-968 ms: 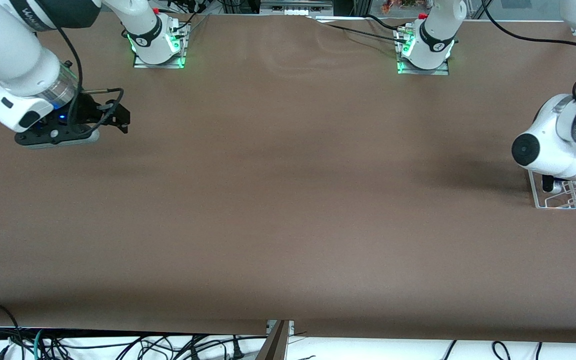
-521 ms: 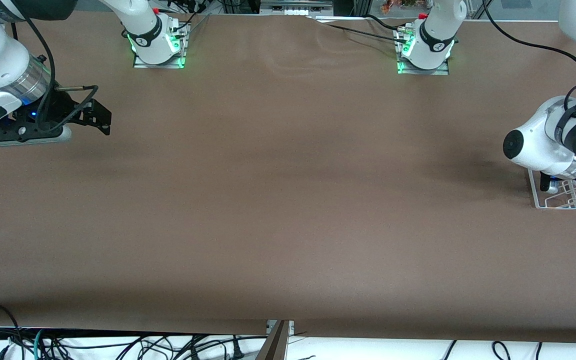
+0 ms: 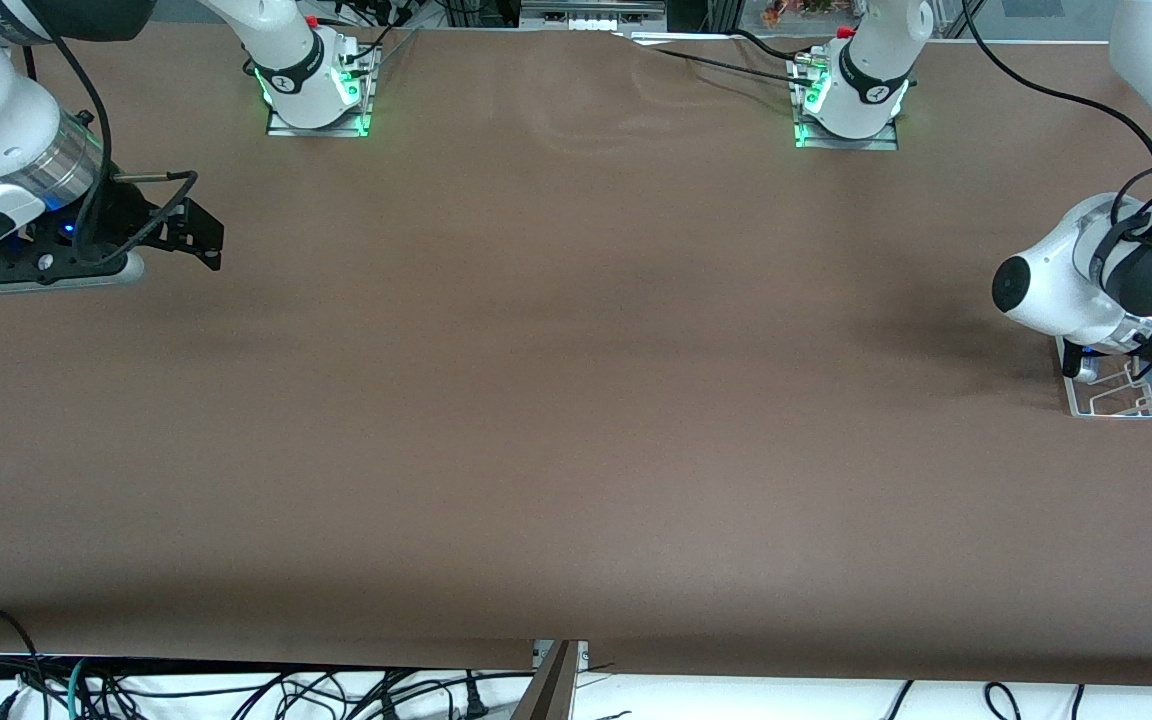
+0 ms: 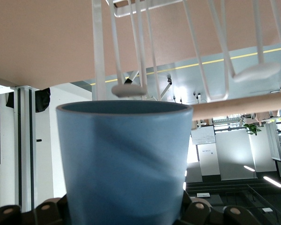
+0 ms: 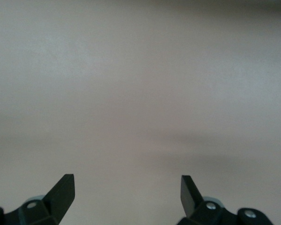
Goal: Transfer cup to left arm and place on rack
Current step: 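Lower the cup into the wire rack slot with the left gripper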
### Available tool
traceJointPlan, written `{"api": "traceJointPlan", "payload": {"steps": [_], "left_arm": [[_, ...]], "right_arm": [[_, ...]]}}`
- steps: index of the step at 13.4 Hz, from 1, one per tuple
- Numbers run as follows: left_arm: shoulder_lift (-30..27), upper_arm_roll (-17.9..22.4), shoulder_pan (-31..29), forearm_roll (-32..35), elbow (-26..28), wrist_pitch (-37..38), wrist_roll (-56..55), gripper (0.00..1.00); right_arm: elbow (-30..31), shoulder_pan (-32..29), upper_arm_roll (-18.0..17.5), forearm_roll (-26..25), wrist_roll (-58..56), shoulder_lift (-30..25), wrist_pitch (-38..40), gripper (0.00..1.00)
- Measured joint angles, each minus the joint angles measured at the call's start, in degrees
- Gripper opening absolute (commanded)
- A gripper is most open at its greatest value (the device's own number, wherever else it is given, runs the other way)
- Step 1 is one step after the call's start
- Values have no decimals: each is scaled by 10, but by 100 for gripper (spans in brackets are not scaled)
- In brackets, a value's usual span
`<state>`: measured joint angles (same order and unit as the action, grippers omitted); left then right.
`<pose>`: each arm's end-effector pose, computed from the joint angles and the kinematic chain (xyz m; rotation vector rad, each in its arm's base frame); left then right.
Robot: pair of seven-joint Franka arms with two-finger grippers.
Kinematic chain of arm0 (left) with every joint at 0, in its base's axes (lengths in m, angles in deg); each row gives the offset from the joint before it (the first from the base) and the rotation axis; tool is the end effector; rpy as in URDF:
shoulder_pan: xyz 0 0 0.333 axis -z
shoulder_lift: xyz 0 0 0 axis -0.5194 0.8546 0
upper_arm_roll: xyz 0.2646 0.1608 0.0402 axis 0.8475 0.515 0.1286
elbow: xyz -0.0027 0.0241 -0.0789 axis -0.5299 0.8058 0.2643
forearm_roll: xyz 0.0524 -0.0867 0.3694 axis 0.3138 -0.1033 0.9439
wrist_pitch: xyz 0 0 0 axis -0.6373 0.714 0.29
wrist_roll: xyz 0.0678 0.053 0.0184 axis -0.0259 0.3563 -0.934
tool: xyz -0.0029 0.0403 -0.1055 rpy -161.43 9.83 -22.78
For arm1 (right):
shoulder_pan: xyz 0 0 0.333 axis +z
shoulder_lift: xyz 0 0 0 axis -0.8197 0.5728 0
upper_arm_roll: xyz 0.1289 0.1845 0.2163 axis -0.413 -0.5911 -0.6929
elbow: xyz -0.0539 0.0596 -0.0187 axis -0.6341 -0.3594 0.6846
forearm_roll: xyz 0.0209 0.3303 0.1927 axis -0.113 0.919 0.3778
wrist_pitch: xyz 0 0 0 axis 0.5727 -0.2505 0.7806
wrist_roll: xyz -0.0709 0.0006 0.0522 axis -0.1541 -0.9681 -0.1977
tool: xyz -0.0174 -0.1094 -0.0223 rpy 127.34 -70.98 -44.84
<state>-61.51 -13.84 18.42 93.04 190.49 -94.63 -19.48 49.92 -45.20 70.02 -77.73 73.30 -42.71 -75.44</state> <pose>0.5458 0.2026 0.2627 -1.1529 1.5513 1.0273 0.5580 0.1079 0.5830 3.0891 0.1767 0.0151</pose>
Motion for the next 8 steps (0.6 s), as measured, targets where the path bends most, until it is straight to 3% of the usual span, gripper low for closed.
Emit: {"api": "traceJointPlan", "payload": {"steps": [6, 7, 8], "left_arm": [[13, 0, 0, 13, 1, -4, -14, 0], [16, 0, 0, 19, 1, -5, -19, 99], [18, 1, 0, 21, 1, -6, -24, 100]], "right_arm": [[0, 1, -2, 0, 0, 0, 0, 100], [0, 1, -3, 0, 0, 1, 0, 100], [0, 2, -5, 0, 0, 3, -1, 100]]}}
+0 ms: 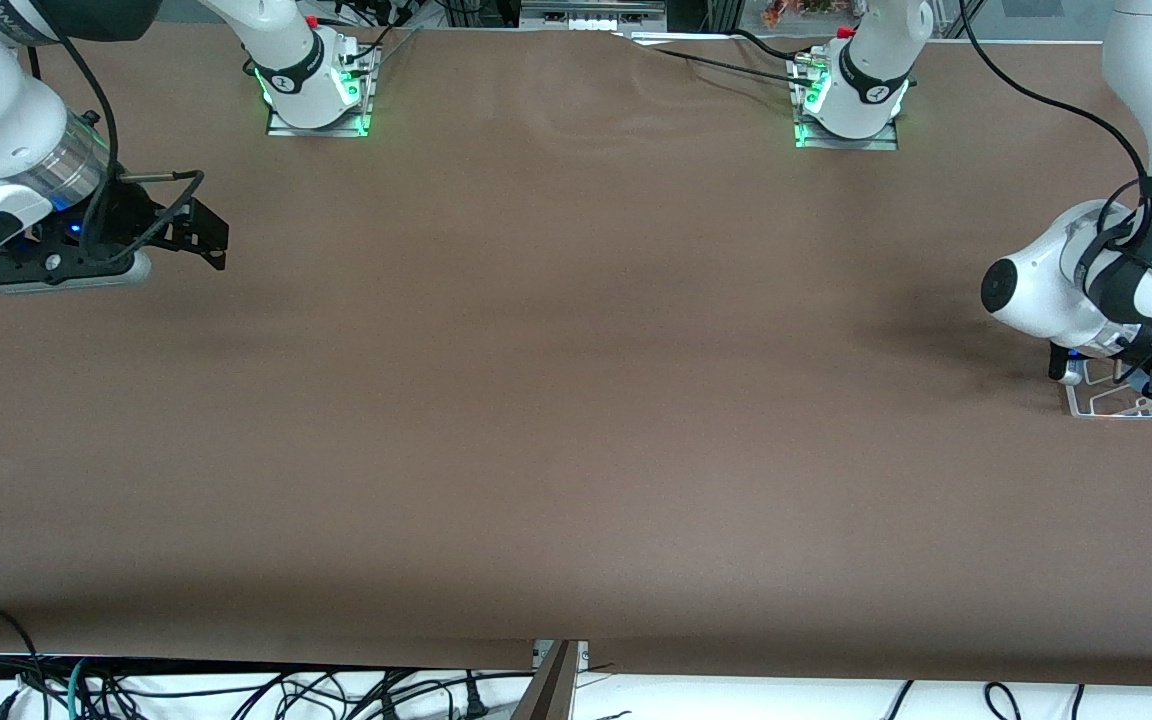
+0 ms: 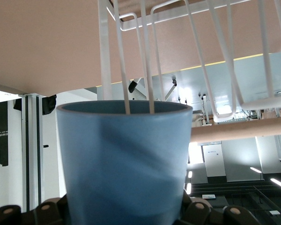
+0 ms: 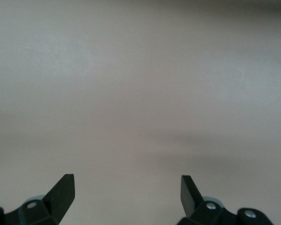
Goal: Transfer cup to left arm and place on rack
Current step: 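Lower the cup into the wire rack slot with the left gripper, then open the left gripper and lift it off the cup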
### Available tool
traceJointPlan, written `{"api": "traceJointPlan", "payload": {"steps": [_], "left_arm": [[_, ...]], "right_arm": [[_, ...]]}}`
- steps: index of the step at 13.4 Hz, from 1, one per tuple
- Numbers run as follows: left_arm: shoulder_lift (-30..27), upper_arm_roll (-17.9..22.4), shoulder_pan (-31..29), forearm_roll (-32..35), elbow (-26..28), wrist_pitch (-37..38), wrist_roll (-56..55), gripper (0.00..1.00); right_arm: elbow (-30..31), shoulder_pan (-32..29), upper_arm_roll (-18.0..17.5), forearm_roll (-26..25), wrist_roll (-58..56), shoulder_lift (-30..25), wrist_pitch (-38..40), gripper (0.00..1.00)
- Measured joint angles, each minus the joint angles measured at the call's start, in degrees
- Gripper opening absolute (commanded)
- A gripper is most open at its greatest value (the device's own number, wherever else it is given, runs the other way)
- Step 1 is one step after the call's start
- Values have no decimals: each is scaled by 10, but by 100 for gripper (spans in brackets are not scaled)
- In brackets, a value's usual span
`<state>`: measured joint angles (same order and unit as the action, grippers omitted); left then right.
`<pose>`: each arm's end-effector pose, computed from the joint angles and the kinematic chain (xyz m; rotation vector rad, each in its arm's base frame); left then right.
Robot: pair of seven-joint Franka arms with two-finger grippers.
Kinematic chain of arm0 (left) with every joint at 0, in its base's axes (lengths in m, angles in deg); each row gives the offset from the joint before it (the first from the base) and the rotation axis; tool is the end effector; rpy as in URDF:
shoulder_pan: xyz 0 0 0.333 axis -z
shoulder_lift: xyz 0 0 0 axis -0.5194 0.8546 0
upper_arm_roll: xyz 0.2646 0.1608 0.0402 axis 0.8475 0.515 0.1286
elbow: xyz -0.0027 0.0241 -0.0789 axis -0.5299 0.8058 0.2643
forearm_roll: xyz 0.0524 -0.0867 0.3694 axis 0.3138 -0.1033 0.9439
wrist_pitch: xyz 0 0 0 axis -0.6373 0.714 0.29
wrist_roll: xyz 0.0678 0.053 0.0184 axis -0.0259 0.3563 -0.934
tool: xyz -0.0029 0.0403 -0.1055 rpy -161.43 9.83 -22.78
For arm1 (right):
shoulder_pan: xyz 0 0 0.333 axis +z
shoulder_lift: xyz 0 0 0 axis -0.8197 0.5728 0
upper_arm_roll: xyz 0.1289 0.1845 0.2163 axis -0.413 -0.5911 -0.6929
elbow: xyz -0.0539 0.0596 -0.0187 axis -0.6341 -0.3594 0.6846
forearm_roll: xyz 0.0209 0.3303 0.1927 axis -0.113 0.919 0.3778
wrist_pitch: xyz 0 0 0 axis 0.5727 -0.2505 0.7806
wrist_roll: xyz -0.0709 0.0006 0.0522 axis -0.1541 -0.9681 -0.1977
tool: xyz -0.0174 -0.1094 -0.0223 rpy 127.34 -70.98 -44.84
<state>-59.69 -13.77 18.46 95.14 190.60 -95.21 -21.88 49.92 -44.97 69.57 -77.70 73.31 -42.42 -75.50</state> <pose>0.5448 0.2009 0.2443 -1.1325 1.5625 1.0091 0.5580 0.1147 0.5802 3.0887 0.1949 0.0092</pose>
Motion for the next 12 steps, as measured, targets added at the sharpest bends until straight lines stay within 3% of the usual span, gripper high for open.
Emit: {"api": "traceJointPlan", "payload": {"steps": [6, 9, 12], "left_arm": [[0, 0, 1, -9, -9, 0, -15, 100], [-23, -2, 12, -139, -36, 0, -15, 100], [-62, -3, 26, -345, -82, 0, -15, 100]], "right_arm": [[-4, 1, -1, 4, 1, 10, -10, 100], [-8, 5, -2, 4, 1, 11, -10, 100], [-11, 7, -5, 12, 0, 11, -20, 100]]}}
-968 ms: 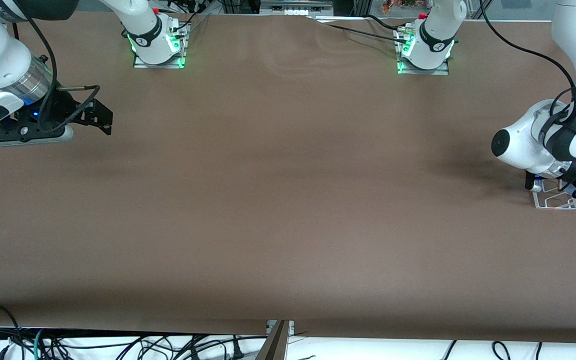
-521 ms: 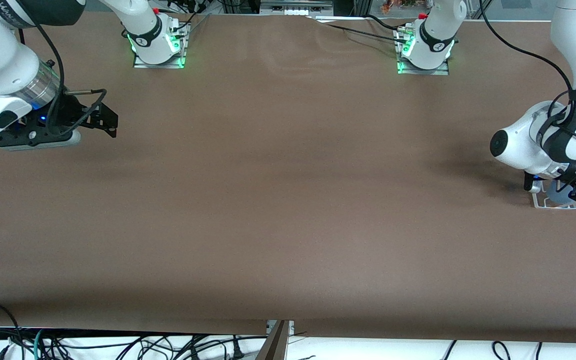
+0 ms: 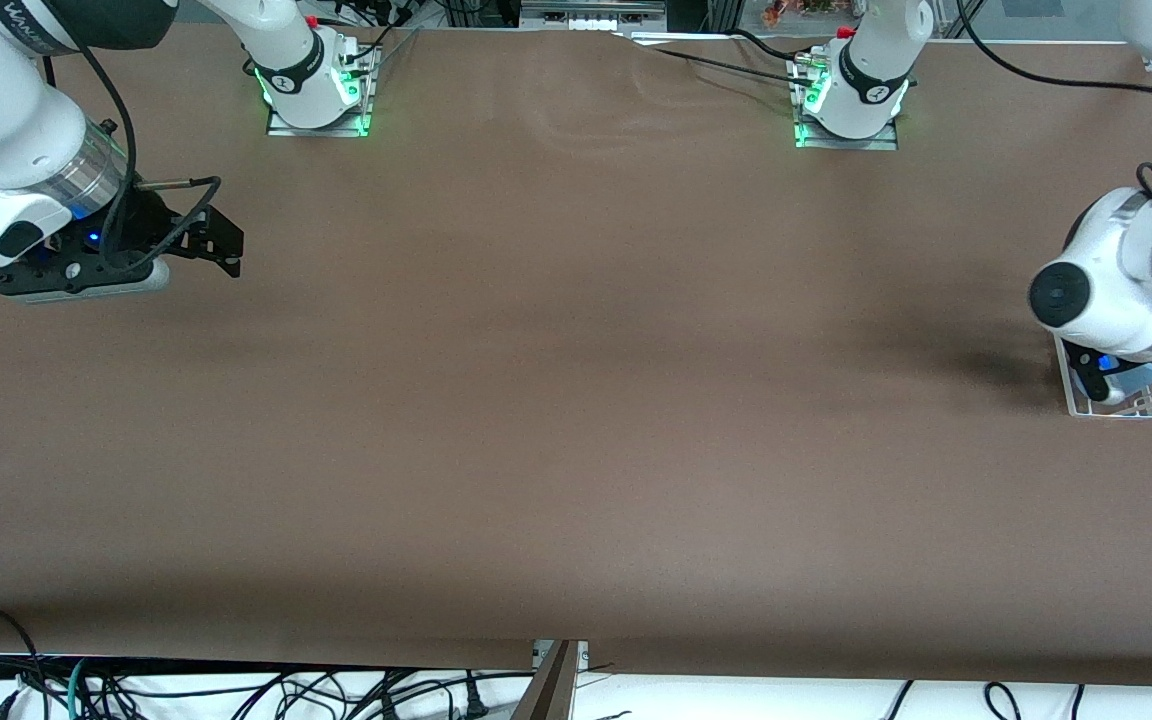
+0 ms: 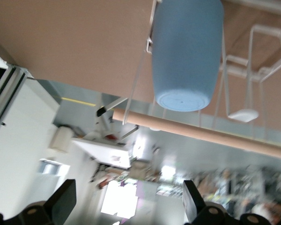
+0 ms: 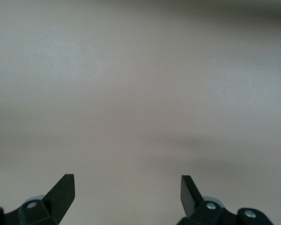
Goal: Transfer cup to left arm and place on rack
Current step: 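Open the left gripper and lift it off the cup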
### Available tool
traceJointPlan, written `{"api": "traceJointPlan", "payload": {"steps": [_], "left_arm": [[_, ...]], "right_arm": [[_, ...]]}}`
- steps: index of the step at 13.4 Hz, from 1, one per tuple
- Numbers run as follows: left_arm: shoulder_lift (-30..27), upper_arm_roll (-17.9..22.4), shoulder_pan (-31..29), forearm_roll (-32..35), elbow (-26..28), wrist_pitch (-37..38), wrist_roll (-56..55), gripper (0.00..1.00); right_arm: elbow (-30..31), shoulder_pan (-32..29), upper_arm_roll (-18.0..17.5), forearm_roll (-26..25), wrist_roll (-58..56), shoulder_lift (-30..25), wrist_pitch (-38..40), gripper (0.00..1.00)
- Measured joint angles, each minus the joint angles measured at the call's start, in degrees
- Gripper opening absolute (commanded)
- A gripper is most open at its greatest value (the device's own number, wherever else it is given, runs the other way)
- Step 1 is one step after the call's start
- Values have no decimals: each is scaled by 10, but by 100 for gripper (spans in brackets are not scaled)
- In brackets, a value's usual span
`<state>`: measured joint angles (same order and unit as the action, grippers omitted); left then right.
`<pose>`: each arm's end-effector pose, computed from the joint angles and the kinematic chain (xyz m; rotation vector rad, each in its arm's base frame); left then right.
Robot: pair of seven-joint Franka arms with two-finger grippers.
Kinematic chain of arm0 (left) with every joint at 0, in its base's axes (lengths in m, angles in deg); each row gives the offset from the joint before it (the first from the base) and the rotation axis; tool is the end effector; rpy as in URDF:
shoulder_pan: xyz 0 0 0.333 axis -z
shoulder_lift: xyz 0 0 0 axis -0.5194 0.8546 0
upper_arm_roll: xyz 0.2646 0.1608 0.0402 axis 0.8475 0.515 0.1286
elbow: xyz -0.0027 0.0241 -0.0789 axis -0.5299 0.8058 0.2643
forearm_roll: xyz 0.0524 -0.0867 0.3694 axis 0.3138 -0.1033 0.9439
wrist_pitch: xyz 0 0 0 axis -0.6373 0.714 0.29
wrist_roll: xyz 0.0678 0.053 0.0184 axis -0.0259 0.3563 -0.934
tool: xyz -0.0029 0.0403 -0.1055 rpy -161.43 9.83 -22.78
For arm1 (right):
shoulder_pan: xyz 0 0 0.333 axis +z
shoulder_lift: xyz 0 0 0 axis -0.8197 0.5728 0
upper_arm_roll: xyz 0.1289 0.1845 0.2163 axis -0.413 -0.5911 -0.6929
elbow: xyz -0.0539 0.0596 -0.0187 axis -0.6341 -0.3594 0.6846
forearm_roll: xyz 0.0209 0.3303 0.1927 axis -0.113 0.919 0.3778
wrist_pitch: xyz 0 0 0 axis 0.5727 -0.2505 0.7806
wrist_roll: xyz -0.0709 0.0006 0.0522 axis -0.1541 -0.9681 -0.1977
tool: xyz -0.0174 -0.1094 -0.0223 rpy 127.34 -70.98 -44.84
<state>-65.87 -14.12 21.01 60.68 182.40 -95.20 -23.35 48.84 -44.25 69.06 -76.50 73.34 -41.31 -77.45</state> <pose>0.5772 0.1751 0.3413 -1.8138 1.2830 0.7241 0.5644 0.1308 0.5809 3.1137 0.2273 0.0561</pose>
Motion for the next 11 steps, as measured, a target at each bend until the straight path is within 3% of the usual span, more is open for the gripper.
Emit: {"api": "traceJointPlan", "payload": {"steps": [2, 5, 8, 11], "left_arm": [[-29, 0, 2, -147, -34, 0, 2, 100], [-66, 0, 2, -314, -70, 11, 2, 100], [-84, 0, 10, -435, -117, 84, -7, 100], [-88, -22, 22, -515, -183, 196, -101, 100]], "right_arm": [[-4, 8, -4, 19, 0, 2, -15, 100], [-5, 20, -6, 22, 0, 6, -15, 100], [-6, 20, -5, 22, 0, 9, -15, 100], [-6, 20, -5, 22, 0, 9, -15, 100]]}}
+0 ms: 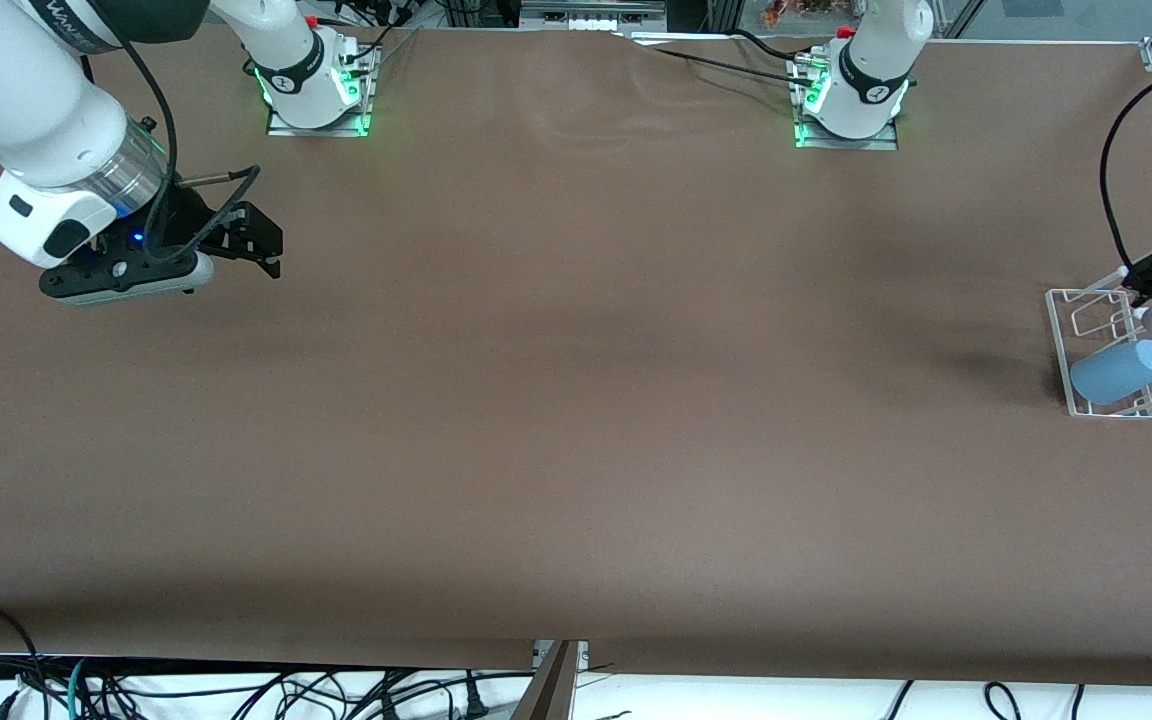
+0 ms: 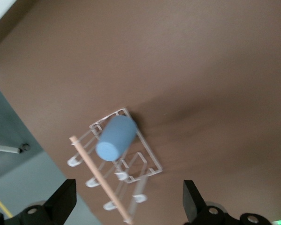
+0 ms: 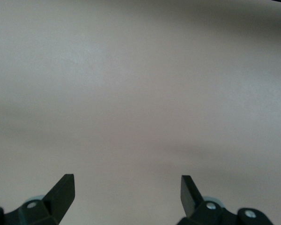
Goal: Transfer cup to left arm and place on rack
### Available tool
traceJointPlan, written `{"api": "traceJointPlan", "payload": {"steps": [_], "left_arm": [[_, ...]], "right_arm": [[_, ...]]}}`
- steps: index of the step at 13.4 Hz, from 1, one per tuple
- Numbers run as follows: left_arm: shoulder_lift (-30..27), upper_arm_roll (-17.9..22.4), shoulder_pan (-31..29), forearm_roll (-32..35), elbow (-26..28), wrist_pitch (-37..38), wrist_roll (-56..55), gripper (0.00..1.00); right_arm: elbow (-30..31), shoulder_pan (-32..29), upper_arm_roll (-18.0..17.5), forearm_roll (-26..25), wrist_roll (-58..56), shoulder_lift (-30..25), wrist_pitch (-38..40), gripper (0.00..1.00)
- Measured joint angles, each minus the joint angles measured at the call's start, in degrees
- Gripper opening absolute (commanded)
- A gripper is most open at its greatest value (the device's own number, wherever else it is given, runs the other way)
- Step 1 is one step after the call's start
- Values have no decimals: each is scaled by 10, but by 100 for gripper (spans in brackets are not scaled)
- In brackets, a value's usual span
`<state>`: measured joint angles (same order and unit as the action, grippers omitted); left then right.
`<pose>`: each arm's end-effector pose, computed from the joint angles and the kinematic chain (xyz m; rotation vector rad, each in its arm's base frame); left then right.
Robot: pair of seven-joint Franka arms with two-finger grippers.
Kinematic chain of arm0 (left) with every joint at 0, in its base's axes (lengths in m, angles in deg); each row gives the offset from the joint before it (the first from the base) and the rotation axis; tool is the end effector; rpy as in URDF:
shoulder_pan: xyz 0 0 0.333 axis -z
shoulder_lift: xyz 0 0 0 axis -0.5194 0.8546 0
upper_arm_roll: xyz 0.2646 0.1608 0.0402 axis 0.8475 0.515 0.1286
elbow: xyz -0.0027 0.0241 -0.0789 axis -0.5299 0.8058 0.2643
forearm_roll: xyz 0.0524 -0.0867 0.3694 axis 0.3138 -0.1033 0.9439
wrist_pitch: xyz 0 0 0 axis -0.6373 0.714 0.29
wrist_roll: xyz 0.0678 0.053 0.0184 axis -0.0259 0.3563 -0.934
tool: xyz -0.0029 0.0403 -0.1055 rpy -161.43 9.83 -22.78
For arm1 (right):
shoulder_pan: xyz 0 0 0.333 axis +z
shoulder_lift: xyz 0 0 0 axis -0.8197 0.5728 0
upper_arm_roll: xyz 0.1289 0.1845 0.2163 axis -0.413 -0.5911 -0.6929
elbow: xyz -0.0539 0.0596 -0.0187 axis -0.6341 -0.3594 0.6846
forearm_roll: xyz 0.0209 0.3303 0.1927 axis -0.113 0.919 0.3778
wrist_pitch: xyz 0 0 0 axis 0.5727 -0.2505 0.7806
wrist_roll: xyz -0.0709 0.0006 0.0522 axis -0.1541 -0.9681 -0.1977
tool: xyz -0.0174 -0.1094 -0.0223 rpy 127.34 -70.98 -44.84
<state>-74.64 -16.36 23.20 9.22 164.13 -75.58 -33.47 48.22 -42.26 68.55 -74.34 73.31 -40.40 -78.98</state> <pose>0.5805 0.1040 0.5219 -2.7958 0.6599 0.2337 0.5643 0.1606 0.5793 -3.1030 -0.2896 -0.0787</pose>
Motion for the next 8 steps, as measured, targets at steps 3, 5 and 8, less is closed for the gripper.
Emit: {"api": "traceJointPlan", "payload": {"steps": [3, 5, 8], "left_arm": [[-6, -13, 7, -89, -46, 66, -110, 100], [-13, -12, 6, -143, -61, 80, -159, 100], [-18, -13, 11, -185, -71, 110, -229, 100]], "right_arm": [[-1, 0, 0, 0, 0, 0, 0, 100], [-1, 0, 0, 0, 0, 0, 0, 100], [-1, 1, 0, 0, 0, 0, 0, 100]]}}
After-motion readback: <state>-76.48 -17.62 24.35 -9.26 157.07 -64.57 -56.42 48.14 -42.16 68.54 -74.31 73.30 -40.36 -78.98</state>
